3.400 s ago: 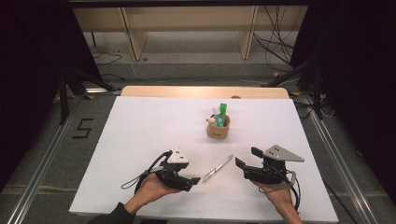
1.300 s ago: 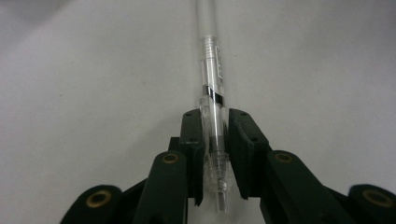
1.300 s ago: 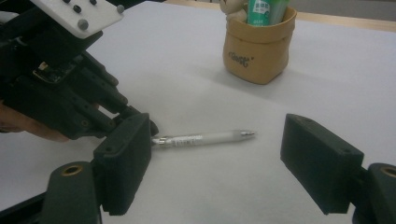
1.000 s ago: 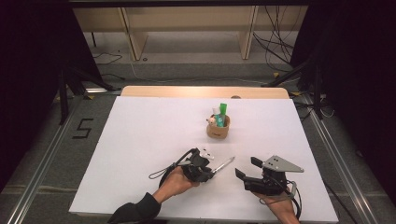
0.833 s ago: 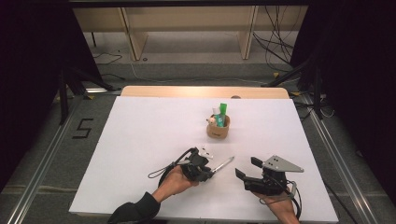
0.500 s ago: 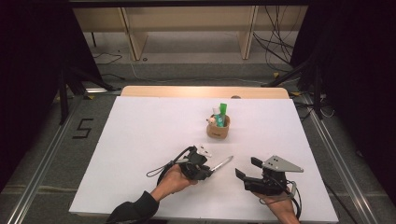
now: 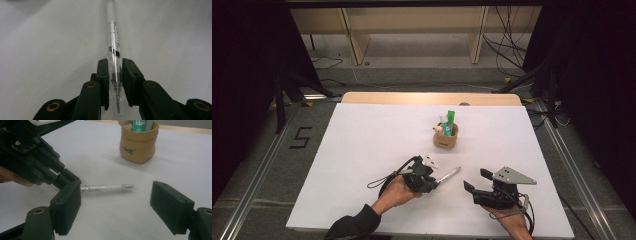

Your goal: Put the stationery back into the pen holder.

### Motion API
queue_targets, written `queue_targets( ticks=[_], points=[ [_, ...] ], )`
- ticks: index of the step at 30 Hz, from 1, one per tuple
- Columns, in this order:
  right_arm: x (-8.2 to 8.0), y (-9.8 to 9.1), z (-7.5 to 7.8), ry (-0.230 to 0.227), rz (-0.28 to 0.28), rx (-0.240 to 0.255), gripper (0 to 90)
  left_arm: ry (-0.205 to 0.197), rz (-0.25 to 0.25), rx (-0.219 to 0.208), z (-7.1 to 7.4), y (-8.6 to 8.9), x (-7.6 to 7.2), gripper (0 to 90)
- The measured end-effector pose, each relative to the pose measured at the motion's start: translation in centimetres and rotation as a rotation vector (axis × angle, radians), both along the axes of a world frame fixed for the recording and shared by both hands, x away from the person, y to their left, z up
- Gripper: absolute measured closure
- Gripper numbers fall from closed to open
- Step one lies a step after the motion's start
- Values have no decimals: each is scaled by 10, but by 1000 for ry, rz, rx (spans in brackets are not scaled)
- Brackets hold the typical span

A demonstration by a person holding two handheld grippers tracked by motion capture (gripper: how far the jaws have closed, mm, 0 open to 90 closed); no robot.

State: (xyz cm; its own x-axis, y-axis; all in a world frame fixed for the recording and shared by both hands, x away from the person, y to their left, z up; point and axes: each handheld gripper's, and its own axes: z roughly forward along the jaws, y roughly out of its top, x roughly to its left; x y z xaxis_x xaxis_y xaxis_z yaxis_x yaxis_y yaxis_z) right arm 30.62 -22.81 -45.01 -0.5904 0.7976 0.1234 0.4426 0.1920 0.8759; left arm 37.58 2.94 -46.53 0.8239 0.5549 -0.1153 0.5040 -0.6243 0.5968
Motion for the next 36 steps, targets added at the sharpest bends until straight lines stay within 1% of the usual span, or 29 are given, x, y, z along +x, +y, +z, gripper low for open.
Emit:
queue_targets(
  ticks=[2, 4, 5, 6, 11, 12, 14, 16, 19, 20, 23, 25, 26, 28, 29, 31, 34, 36],
  points=[
    [0, 0, 0, 3, -1, 2, 257, -9, 2, -7, 2, 2, 0, 764],
    [0, -1, 0, 4, -1, 7, 257, -16, 9, -23, 6, 4, 0, 764],
    [0, -1, 0, 7, 0, 15, 257, -26, 8, -27, 9, 5, 0, 764],
    [1, -1, 0, 14, 0, 29, 257, -29, 13, -36, 10, 6, -1, 764],
    [2, -3, 0, 44, 1, 85, 256, -70, 28, -77, 18, 14, -3, 763],
    [3, -4, 0, 57, 3, 102, 256, -78, 24, -78, 19, 16, -4, 763],
    [4, -2, 0, 71, 8, 136, 258, -94, 27, -96, 21, 20, -6, 763],
    [5, 0, 0, 84, 14, 148, 260, -112, 32, -110, 22, 24, -8, 763],
    [6, 3, -1, 117, 31, 190, 265, -133, 33, -145, 23, 29, -11, 763],
    [7, 4, -1, 124, 36, 202, 269, -147, 30, -156, 23, 30, -12, 763],
    [8, 5, 0, 128, 40, 228, 271, -181, 22, -200, 23, 36, -17, 763],
    [10, 7, -1, 156, 46, 275, 272, -193, 21, -221, 23, 39, -19, 763],
    [11, 8, -1, 163, 47, 286, 272, -198, 19, -235, 22, 41, -21, 762],
    [13, 13, -2, 167, 58, 297, 275, -214, 32, -243, 21, 45, -24, 763],
    [14, 16, -2, 172, 66, 297, 276, -221, 36, -254, 20, 48, -27, 763],
    [16, 22, -2, 184, 82, 315, 278, -236, 41, -269, 19, 53, -31, 762],
    [19, 31, -3, 202, 103, 333, 280, -248, 74, -282, 18, 59, -37, 763],
    [22, 39, -3, 205, 116, 338, 284, -243, 78, -298, 18, 61, -39, 762]
  ],
)
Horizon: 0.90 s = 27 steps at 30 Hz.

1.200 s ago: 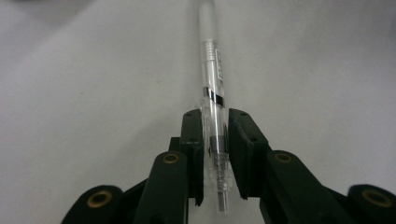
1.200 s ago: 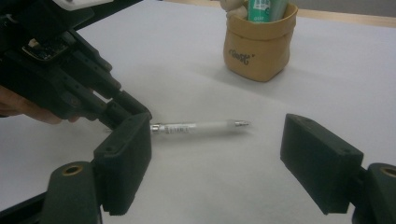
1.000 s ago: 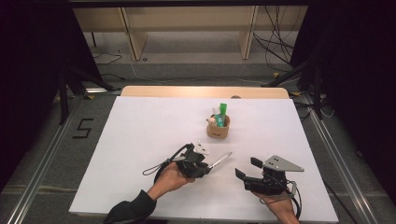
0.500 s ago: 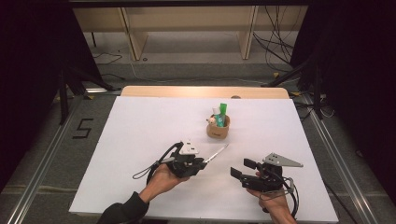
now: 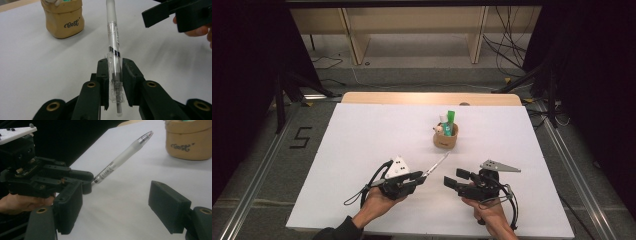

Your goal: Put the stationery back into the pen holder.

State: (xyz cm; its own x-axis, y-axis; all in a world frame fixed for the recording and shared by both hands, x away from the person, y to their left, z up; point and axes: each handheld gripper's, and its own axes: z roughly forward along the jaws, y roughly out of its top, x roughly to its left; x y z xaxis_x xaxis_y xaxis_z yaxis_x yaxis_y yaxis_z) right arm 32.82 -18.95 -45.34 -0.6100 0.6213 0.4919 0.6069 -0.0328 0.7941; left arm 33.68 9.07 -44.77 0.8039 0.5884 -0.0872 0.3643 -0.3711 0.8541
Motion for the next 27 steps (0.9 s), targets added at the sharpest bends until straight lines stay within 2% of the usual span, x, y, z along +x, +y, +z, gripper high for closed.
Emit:
queue_targets(
  ticks=[2, 5, 10, 15, 18, 21, 27],
  points=[
    [2, 6, 0, 10, 7, 6, 285, -15, 1, -7, 0, 2, -3, 763],
    [6, 14, -2, 27, 20, 41, 292, -28, 0, -18, 0, 4, -8, 762],
    [12, 24, -2, 49, 26, 75, 312, -21, 5, -57, 1, 7, -10, 762],
    [19, 25, -3, 93, 10, 154, 360, -21, 11, -70, 0, 9, -12, 763],
    [23, 25, -2, 104, -2, 174, 397, -18, 14, -82, 0, 10, -13, 763],
    [27, 25, -3, 110, -7, 198, 426, -21, 13, -76, -1, 9, -14, 762],
    [33, 26, -6, 147, -20, 254, 504, -20, 14, -82, -1, 8, -15, 762]
  ],
)
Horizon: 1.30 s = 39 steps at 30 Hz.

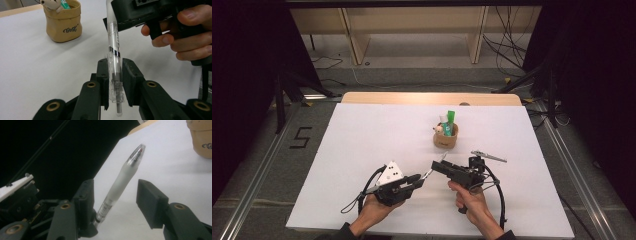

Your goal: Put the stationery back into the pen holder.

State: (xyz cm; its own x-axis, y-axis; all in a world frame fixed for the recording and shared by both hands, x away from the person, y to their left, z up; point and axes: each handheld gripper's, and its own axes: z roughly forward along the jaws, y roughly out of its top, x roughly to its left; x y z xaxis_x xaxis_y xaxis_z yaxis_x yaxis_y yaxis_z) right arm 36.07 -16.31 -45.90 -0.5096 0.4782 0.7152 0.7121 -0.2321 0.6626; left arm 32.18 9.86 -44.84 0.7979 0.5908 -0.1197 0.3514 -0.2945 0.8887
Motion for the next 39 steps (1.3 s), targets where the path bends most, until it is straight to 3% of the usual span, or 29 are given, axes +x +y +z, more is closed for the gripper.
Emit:
queue_targets(
  ticks=[23, 32, 36, 37, 38, 39],
  points=[
    [6, 4, -6, 64, -7, 101, 730, -21, 3, -8, -2, -2, -2, 762],
    [4, 3, -6, 86, -6, 150, 793, -25, -8, -27, -5, -1, -1, 761],
    [3, 2, -3, 95, -5, 184, 803, -23, -19, -63, -4, 1, 0, 757],
    [2, 2, -2, 91, -9, 188, 804, -16, -24, -68, -3, 2, 0, 743],
    [2, 3, -1, 89, -9, 191, 804, 16, -45, -82, -3, 2, 3, 692],
    [1, 2, 0, 70, -12, 180, 804, 32, -51, -83, -3, 2, 3, 565]
  ],
)
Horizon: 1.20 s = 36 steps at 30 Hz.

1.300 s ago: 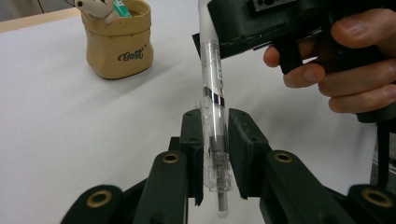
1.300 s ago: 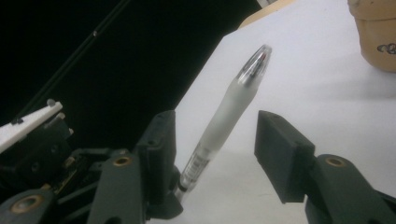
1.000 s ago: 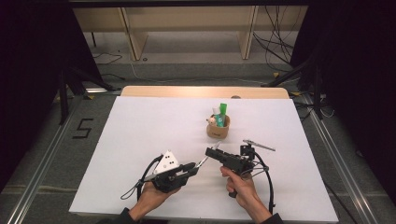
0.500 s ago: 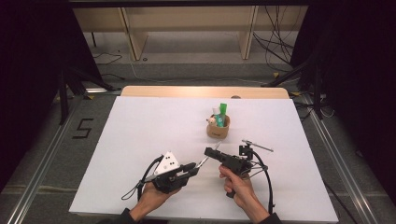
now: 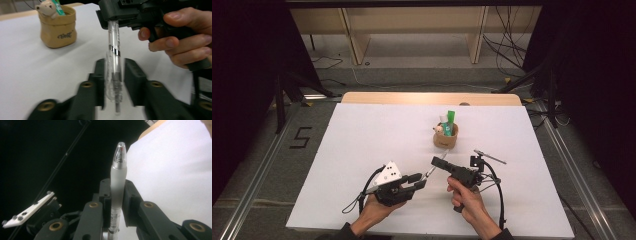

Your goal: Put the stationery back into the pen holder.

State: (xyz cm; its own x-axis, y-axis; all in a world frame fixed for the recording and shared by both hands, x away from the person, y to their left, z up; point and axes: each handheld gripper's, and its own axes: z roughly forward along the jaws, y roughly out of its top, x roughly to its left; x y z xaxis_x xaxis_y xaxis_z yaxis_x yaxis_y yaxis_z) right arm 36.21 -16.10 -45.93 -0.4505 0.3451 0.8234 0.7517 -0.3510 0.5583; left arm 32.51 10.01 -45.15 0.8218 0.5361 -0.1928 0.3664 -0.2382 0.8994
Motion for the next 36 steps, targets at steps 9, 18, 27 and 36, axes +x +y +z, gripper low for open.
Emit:
queue_targets(
  ticks=[9, 18, 27, 36],
  points=[
    [-2, -11, 22, -135, -56, -99, 804, -14, -7, 10, 5, 8, 0, 352],
    [6, -33, 38, -206, -140, -142, 803, 9, 34, 17, 5, 34, 2, 281],
    [19, -50, 55, -247, -215, -177, 802, 44, 76, 42, -3, 56, 2, 232],
    [39, -67, 80, -285, -311, -244, 802, 48, 101, 81, -9, 71, -2, 202]
  ],
)
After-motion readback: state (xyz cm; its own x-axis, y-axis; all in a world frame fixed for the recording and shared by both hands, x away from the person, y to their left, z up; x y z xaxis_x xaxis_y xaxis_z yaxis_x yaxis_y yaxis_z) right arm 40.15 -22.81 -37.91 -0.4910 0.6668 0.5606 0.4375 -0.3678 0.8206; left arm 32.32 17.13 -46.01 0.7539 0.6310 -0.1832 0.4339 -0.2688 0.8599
